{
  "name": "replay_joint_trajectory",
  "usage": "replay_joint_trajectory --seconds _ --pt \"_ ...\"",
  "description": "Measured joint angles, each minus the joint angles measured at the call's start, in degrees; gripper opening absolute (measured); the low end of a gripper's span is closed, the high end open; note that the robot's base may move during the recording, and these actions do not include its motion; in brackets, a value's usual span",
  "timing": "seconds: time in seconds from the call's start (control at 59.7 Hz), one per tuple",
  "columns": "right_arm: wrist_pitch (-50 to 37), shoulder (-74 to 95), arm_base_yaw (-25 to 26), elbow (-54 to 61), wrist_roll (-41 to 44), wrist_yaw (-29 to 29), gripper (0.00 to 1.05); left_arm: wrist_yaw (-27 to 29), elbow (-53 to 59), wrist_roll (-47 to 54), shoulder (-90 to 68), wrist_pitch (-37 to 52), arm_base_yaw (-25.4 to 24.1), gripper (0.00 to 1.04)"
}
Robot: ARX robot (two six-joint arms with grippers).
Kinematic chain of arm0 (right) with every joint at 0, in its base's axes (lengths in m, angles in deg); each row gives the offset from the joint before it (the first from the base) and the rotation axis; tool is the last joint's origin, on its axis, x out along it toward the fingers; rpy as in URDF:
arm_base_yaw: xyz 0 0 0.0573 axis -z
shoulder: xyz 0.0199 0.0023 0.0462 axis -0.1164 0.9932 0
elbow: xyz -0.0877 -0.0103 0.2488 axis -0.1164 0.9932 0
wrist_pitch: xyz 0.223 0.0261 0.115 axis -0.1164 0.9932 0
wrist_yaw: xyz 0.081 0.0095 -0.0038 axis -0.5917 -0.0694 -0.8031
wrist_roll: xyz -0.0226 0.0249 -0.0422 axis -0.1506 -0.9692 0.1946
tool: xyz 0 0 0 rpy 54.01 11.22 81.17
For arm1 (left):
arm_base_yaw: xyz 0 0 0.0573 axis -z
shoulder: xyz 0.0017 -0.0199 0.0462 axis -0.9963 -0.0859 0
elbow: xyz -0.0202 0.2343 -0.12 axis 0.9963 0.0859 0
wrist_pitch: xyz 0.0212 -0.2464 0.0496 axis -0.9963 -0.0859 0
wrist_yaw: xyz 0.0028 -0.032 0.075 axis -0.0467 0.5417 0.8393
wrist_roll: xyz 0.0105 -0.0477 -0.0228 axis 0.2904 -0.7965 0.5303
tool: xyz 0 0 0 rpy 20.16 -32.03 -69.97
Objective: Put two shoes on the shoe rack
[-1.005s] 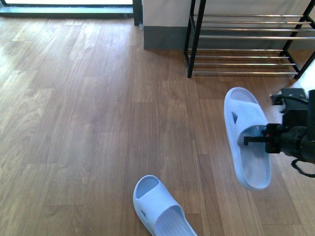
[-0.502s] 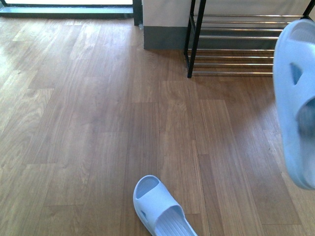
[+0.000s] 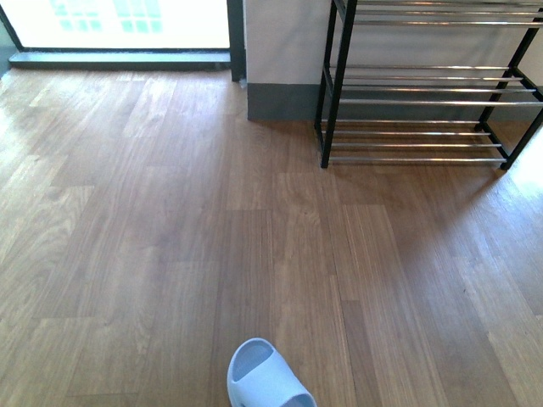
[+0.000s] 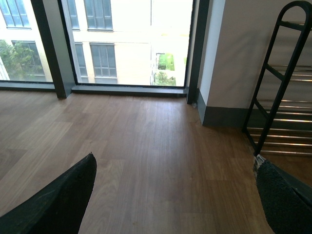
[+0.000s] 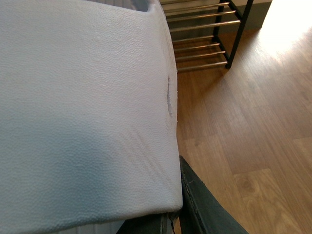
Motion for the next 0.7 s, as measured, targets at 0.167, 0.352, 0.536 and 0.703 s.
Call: replay_joint_trajectory --seconds 0.167,0.352,0.536,0.703 --pt "0.00 0.00 0.00 0.00 0.00 0.00 0.01 0.00 0.00 0.00 0.00 0.00 0.00 0.95" --pt "0.00 0.00 0.00 0.00 0.00 0.00 0.01 0.02 0.00 0.02 -0.02 0.00 0.00 0.95" --pt "0.00 -0.07 -0.04 0.02 -0.02 -0.24 0.01 0.17 0.00 0.00 -0.02 0.00 0.00 0.95" --pt "0.02 -0.17 -0.04 0.09 -0.02 -0.24 0.01 0.17 0.00 0.00 0.00 0.00 0.00 0.95"
